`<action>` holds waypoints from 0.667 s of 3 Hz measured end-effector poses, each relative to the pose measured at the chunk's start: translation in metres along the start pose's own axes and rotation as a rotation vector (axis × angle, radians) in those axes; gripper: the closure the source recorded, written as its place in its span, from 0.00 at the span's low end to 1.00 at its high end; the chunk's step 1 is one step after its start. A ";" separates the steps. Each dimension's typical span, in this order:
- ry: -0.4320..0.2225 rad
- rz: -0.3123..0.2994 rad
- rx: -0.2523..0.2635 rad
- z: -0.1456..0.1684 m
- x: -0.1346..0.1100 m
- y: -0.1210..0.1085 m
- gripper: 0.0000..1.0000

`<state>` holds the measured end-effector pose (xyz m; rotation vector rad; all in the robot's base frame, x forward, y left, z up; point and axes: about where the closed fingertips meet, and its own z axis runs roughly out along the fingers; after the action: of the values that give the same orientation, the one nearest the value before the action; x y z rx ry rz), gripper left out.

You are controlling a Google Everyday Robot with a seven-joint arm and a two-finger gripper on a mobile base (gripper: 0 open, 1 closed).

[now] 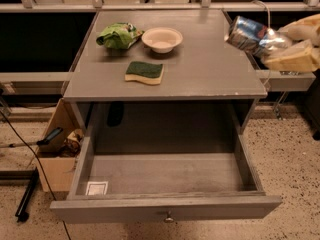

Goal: Place redbull can into top drawer

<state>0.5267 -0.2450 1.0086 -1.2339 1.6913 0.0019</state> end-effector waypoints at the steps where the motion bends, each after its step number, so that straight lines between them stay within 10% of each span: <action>1: 0.005 0.059 -0.061 0.006 0.019 0.056 1.00; 2: 0.027 0.088 -0.138 0.021 0.037 0.106 1.00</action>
Offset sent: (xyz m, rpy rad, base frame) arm -0.0848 0.0486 -0.1343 0.0519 0.2307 0.0586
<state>0.4668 -0.2096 0.9187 -1.2638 1.7928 0.1580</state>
